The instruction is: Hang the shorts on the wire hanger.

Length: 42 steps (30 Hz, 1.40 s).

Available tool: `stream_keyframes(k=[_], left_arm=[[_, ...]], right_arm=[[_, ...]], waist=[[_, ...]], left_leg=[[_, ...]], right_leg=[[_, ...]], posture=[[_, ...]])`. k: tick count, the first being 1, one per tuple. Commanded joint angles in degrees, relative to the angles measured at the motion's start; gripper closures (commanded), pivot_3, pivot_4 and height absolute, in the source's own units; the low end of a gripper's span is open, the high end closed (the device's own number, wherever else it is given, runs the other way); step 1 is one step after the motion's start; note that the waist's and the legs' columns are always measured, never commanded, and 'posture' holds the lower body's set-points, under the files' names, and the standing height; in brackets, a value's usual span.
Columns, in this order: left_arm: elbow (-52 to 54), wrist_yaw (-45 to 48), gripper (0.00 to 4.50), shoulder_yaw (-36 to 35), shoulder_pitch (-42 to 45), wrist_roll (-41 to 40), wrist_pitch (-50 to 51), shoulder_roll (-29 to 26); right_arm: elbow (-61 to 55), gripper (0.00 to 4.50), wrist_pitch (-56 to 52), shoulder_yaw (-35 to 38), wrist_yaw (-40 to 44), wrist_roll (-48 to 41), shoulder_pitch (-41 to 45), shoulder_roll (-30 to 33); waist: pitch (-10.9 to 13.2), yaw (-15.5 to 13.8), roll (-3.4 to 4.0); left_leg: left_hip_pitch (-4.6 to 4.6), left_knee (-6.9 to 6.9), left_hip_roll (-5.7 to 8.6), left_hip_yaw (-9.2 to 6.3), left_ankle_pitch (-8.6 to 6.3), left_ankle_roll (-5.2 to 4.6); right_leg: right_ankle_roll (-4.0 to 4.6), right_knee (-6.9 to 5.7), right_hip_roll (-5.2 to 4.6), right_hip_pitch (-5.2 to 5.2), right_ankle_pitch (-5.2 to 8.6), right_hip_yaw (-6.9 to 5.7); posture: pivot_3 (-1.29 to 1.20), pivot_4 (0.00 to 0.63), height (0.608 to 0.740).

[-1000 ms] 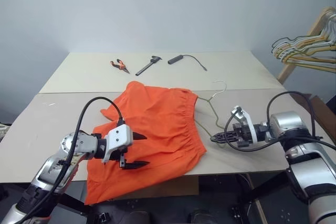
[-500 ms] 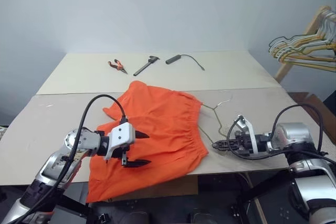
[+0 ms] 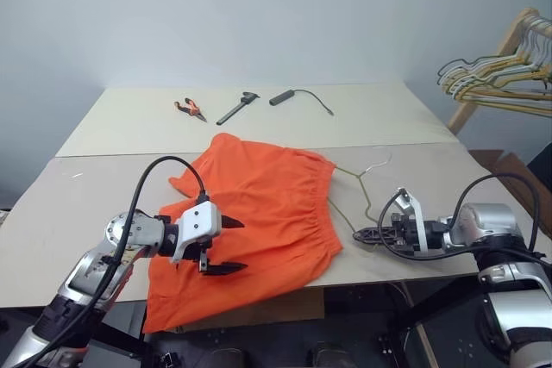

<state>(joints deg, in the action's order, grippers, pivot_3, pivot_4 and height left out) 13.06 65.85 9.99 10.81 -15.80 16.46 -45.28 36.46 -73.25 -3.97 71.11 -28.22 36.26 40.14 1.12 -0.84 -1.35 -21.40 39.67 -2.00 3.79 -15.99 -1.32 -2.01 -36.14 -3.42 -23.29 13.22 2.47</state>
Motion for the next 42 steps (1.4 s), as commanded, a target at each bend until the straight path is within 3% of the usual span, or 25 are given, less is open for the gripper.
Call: stream_keyframes(k=[1, 8, 12, 17, 26, 42], left_arm=[[1.58, -0.61, 0.04, -1.72, 0.66, -0.08, -0.96, -0.23], [-1.58, -3.21, 0.04, -4.07, 7.48, -0.52, -1.78, 2.59], [-9.12, -7.97, 0.04, -6.28, 17.69, 1.56, -4.15, 5.24], [-20.27, -9.79, 0.04, -8.85, 30.51, 1.60, -8.37, 7.69], [-30.50, 7.78, 0.04, -5.51, 38.96, 1.61, -13.45, 4.51], [-51.58, 22.76, 0.04, 1.77, 52.87, 9.21, -20.70, 8.15]], right_arm=[[-5.06, 4.50, 2.89, 2.61, -0.12, -1.11, 1.20, 2.00], [-23.71, 4.50, 18.31, 0.10, -2.57, 3.38, -3.93, 4.41], [-31.48, 4.50, 31.26, -3.69, -5.50, 11.38, -5.94, 6.59], [-35.06, 4.50, 35.50, -5.97, -6.17, 15.90, -2.81, 9.02], [-40.09, 4.50, 38.75, -10.32, -5.80, 21.54, 1.38, 10.66], [-40.73, 4.50, 40.00, -15.80, -3.50, 26.00, 7.79, 7.38]], waist=[[0.01, 0.00, 0.01], [0.01, -0.20, 0.01], [0.02, -0.38, -0.01], [0.03, -0.08, -0.01], [0.03, 0.34, 0.00], [0.03, 0.32, -0.01]], left_leg=[[0.00, 0.00, 0.00, 0.00, 0.00, 0.00], [-0.02, 0.01, 0.00, -0.05, 0.00, 0.00], [-0.09, 0.01, 0.03, -0.06, 0.00, 0.00], [-0.19, 0.05, 0.05, -0.06, 0.00, 0.00], [-0.83, 0.09, 0.05, -0.01, 0.03, 0.01], [-1.01, 0.24, 0.05, 0.01, 0.03, 0.01]], right_leg=[[0.00, 0.00, 0.00, 0.00, 0.00, 0.00], [-0.04, 0.00, 0.00, 0.00, 0.02, -0.04], [-0.06, 0.03, -0.02, -0.02, 0.02, -0.06], [-0.07, 0.08, 0.00, -0.09, 0.00, -0.06], [-0.02, -0.09, 0.04, -0.83, -0.02, -0.02], [-0.03, -0.10, 0.03, -0.92, -0.03, -0.05]], posture=[[0.07, 0.000, 0.740], [0.06, 0.000, 0.740], [0.05, 0.000, 0.740], [0.04, 0.000, 0.740], [0.03, 0.000, 0.740], [0.02, 0.000, 0.740]])
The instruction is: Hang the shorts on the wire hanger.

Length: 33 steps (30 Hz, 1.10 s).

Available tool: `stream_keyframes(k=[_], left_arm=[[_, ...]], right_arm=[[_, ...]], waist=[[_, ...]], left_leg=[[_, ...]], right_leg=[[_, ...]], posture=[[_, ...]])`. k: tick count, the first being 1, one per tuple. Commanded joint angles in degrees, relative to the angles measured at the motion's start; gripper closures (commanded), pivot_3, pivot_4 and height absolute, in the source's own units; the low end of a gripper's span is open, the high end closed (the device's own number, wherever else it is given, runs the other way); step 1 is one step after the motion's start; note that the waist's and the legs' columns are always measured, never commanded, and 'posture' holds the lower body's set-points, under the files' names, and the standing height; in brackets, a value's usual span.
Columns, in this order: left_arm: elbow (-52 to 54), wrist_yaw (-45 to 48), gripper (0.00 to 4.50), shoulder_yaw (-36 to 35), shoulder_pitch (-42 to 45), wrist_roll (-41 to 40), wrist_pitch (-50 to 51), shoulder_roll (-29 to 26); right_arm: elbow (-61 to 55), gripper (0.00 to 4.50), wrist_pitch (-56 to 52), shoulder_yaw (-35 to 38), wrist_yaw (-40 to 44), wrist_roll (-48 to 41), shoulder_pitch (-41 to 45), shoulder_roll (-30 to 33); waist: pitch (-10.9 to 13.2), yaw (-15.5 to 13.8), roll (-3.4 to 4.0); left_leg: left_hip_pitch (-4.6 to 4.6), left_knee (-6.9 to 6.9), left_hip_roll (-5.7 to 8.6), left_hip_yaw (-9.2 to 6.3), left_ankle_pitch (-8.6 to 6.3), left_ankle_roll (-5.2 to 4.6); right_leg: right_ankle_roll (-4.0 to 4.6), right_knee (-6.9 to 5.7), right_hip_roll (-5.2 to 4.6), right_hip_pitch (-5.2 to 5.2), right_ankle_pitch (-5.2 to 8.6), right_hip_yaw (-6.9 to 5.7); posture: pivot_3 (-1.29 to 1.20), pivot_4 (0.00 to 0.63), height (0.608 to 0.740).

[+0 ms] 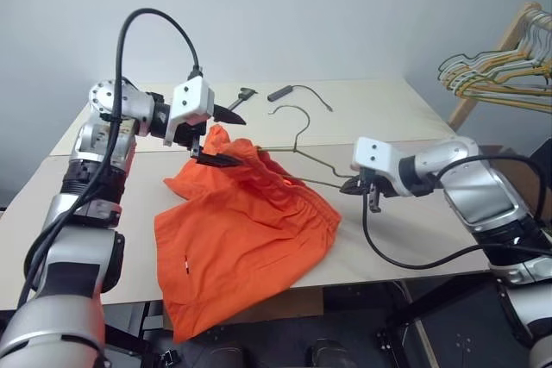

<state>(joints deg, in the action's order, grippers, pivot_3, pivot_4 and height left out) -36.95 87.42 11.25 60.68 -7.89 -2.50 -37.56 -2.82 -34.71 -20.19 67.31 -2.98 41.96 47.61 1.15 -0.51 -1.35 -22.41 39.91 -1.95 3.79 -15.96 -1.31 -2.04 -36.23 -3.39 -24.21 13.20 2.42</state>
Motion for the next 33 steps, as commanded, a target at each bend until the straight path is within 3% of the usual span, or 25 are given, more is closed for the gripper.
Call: stream_keyframes(k=[1, 4, 7, 19, 23, 28, 33], left_arm=[[-2.18, 1.61, 0.04, 0.67, 3.27, 1.62, -2.13, 0.80], [-3.57, 1.72, 0.04, 1.24, 3.94, 2.71, -2.47, 1.91], [-4.72, 1.16, 0.61, 1.59, 4.39, 3.70, -1.50, 3.40], [-7.23, 0.24, 4.40, 2.22, 3.77, 7.28, -2.33, 5.48], [-6.57, 0.56, 4.47, 1.74, 3.64, 7.21, -2.29, 5.10], [-4.59, 0.80, 4.47, 0.56, 3.13, 6.10, -4.14, 3.95], [-5.18, 1.00, 4.47, 0.02, 3.20, 5.93, -5.15, 2.92]], right_arm=[[-1.49, 4.50, 1.36, 0.37, 0.44, 0.85, 2.21, -0.18], [-1.87, 4.50, 1.49, 0.32, 0.62, 1.20, 2.48, -0.39], [-2.89, 4.50, 0.55, 0.46, 0.92, 0.87, 2.87, -0.74], [-4.86, 4.50, -0.97, 0.70, 1.08, 1.08, 3.44, -1.72], [-4.65, 4.50, 0.33, 0.23, 0.75, 2.02, 3.00, -1.58], [-1.90, 4.50, 9.70, 1.57, -4.00, 3.65, 0.88, -3.90], [0.47, 3.05, 8.21, 3.89, -5.59, 2.95, -0.13, -4.12]], waist=[[0.00, 0.00, 0.00], [0.00, 0.02, 0.00], [0.00, 0.06, 0.00], [0.00, 1.02, 0.00], [0.00, 1.22, 0.00], [0.00, 1.42, 0.00], [0.00, 1.37, 0.00]], left_leg=[[0.00, 0.00, 0.00, -0.01, 0.00, 0.00], [0.00, 0.00, 0.00, -0.01, 0.00, 0.00], [0.00, 0.00, 0.00, -0.01, 0.00, 0.00], [-0.01, 0.02, 0.00, -0.03, 0.00, 0.00], [-0.01, 0.02, 0.00, -0.03, 0.00, 0.00], [0.00, 0.01, -0.01, -0.04, 0.00, 0.00], [0.02, 0.03, 0.00, -0.03, 0.00, 0.00]], right_leg=[[0.00, 0.00, 0.00, 0.01, 0.00, 0.00], [0.00, 0.00, 0.00, 0.00, 0.00, 0.00], [0.00, -0.02, 0.00, 0.00, 0.00, 0.00], [0.00, -0.05, 0.00, -0.01, 0.00, 0.00], [0.00, -0.05, 0.00, -0.01, -0.01, 0.01], [-0.01, -0.06, 0.00, -0.02, 0.00, 0.01], [-0.01, -0.12, 0.00, -0.01, 0.00, 0.03]], posture=[[0.02, 0.000, 0.740], [0.01, 0.000, 0.740], [0.00, 0.000, 0.740], [0.00, 0.000, 0.740], [0.00, 0.000, 0.740], [0.01, 0.000, 0.740], [0.01, 0.000, 0.740]])
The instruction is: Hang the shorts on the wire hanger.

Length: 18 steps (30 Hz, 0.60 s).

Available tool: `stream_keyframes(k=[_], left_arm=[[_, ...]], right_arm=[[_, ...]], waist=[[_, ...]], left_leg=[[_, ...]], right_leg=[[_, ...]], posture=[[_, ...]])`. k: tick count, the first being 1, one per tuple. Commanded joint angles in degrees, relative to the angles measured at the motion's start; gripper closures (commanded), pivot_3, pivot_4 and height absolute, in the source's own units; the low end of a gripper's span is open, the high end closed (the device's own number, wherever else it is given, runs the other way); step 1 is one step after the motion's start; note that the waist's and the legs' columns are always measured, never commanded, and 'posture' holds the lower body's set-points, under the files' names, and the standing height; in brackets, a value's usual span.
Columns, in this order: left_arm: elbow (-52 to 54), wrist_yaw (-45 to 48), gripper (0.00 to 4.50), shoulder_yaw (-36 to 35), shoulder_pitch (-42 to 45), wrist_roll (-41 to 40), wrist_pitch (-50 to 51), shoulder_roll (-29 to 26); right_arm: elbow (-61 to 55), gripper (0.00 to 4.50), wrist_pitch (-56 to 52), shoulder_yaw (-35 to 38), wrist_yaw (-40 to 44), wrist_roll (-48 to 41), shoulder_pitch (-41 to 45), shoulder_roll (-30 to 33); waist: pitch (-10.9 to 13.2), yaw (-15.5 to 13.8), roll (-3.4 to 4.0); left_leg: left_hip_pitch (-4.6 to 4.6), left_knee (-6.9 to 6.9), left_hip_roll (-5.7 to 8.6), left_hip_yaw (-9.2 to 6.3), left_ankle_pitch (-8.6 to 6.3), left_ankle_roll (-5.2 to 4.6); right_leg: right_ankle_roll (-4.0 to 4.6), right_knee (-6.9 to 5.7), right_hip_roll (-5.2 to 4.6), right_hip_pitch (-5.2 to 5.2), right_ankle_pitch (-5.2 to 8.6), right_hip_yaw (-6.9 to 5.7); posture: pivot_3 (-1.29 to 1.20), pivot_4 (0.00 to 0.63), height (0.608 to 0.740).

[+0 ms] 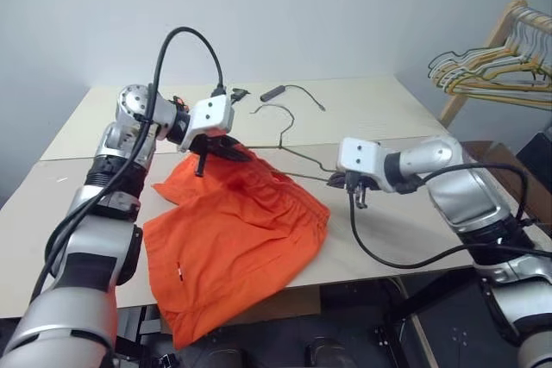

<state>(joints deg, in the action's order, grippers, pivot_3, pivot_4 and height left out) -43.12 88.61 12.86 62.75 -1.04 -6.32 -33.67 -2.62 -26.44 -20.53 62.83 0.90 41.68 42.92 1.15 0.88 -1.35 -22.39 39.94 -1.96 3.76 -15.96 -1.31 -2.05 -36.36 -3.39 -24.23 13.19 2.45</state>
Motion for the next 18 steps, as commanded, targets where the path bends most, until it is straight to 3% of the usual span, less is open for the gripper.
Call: stream_keyframes(k=[1, 8, 13, 18], left_arm=[[0.83, -0.21, 4.47, -1.66, 1.12, -0.87, -1.46, -1.07], [0.39, -0.68, 4.47, -2.04, 0.77, -0.78, -1.70, -1.71], [-0.40, -1.22, 4.47, -1.98, 0.62, -0.47, -2.31, -1.76], [-0.80, -1.75, 4.47, -2.18, 0.66, -0.48, -2.72, -1.94]], right_arm=[[0.38, 2.70, -0.79, 5.44, -1.39, -1.60, -0.24, 0.90], [0.69, 0.29, -8.04, 20.91, -4.21, -9.46, -4.54, 4.35], [-6.77, 0.29, -13.50, 30.37, -2.31, -18.31, -13.49, 6.90], [-14.26, 0.29, -21.77, 30.50, -3.79, -25.09, -24.07, 4.63]], waist=[[0.00, -0.11, 0.00], [0.00, -0.52, 0.00], [0.00, -0.23, 0.00], [-0.02, 0.35, -0.03]], left_leg=[[-0.01, 0.00, 0.00, 0.00, 0.00, 0.00], [-0.06, 0.03, 0.02, 0.00, 0.00, 0.00], [-0.02, 0.00, 0.00, -0.03, 0.00, -0.01], [0.09, 0.03, 0.00, -0.03, -0.01, -0.01]], right_leg=[[0.00, 0.02, 0.00, 0.00, 0.00, 0.00], [-0.02, 0.09, -0.05, 0.03, -0.02, -0.02], [-0.02, 0.05, -0.01, 0.04, -0.01, -0.03], [-0.02, -0.03, 0.00, 0.13, -0.01, 0.03]], posture=[[0.01, 0.000, 0.740], [-0.01, 0.000, 0.740], [-0.03, 0.000, 0.740], [-0.03, 0.000, 0.740]])
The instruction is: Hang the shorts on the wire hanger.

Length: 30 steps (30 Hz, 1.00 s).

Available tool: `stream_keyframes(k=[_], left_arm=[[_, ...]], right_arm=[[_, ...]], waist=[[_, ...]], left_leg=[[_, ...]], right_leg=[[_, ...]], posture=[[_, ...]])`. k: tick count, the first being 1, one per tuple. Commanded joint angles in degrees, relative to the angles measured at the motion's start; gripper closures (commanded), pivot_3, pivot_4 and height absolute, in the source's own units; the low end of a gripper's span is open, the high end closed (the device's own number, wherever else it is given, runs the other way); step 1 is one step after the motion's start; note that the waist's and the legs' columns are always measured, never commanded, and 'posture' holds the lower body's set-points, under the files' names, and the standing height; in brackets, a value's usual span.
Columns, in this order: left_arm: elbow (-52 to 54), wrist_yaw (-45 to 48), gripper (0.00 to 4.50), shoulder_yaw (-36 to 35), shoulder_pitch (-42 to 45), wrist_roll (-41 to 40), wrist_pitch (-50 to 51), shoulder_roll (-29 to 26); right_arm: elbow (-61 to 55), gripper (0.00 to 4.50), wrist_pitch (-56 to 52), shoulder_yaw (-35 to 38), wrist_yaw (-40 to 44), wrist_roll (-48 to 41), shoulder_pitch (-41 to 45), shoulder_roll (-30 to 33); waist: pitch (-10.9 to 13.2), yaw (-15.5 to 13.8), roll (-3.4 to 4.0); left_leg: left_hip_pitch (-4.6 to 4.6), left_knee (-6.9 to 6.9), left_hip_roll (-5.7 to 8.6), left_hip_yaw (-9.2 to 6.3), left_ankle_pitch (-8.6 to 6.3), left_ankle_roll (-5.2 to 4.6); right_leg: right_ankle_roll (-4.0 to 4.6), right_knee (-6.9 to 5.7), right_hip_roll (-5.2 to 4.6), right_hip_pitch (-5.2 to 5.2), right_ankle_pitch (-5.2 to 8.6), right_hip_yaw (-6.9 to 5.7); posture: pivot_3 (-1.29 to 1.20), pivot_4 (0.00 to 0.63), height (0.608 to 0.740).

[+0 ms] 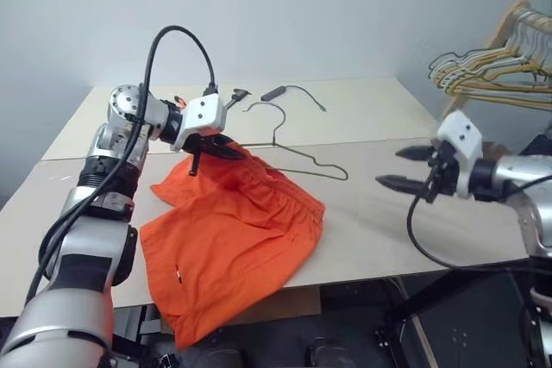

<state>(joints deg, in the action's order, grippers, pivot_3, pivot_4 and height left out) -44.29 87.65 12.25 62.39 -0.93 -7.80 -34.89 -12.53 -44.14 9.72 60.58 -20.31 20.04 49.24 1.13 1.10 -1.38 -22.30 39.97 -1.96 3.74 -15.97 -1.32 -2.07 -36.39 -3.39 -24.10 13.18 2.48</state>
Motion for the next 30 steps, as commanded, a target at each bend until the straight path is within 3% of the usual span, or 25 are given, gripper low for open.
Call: stream_keyframes(k=[1, 8, 15, 18, 28, 30], left_arm=[[0.45, -0.90, 4.47, -1.66, 0.99, -0.67, -1.18, -0.75], [0.88, -0.97, 4.47, -1.80, 0.65, -0.99, -0.86, -1.02], [0.84, -1.34, 4.47, -1.84, 0.61, -1.06, -0.80, -1.01], [0.72, -1.65, 4.47, -1.87, 0.58, -1.08, -0.89, -0.93], [1.45, -1.60, 4.47, -2.19, -0.02, -1.73, -0.55, -1.24], [1.87, -0.53, 4.47, -2.56, -0.15, -2.44, -0.17, -1.81]], right_arm=[[-4.67, 0.29, -5.78, -0.72, -2.93, -4.62, -3.60, -3.17], [-1.93, 0.29, -13.57, -4.99, -14.46, -7.20, -3.91, -17.80], [-1.48, 0.29, -16.42, -6.47, -17.37, -10.06, -3.32, -21.78], [0.17, 0.86, -16.34, -6.15, -19.75, -10.64, -2.94, -25.47], [2.83, 4.34, -14.51, -6.53, -24.48, -9.88, -1.23, -28.34], [3.24, 4.43, -13.01, -6.98, -24.14, -9.02, -1.34, -27.06]], waist=[[0.00, 0.25, 0.00], [0.00, 0.72, 0.00], [0.00, 0.46, -0.01], [-0.01, 0.44, -0.01], [-0.01, 0.69, -0.01], [-0.01, 0.68, -0.01]], left_leg=[[0.01, 0.00, -0.01, 0.00, 0.00, 0.00], [0.04, 0.05, 0.01, -0.01, 0.00, 0.00], [-0.02, 0.10, 0.04, -0.05, 0.00, 0.00], [0.00, 0.10, 0.03, -0.06, 0.00, 0.00], [0.00, 0.09, 0.03, -0.08, 0.00, 0.00], [-0.02, 0.09, 0.04, -0.08, 0.00, 0.00]], right_leg=[[0.00, -0.02, 0.01, 0.00, 0.00, 0.01], [0.00, -0.31, 0.02, -0.08, 0.06, 0.07], [-0.02, -0.30, -0.02, -0.08, 0.07, 0.03], [-0.02, -0.34, 0.00, -0.08, 0.07, 0.03], [-0.02, -0.35, -0.01, -0.09, 0.07, 0.03], [-0.02, -0.34, -0.01, -0.09, 0.07, 0.03]], posture=[[-0.03, 0.000, 0.740], [-0.02, 0.000, 0.740], [-0.01, 0.000, 0.740], [-0.01, 0.000, 0.740], [0.00, 0.000, 0.740], [0.00, 0.000, 0.740]])
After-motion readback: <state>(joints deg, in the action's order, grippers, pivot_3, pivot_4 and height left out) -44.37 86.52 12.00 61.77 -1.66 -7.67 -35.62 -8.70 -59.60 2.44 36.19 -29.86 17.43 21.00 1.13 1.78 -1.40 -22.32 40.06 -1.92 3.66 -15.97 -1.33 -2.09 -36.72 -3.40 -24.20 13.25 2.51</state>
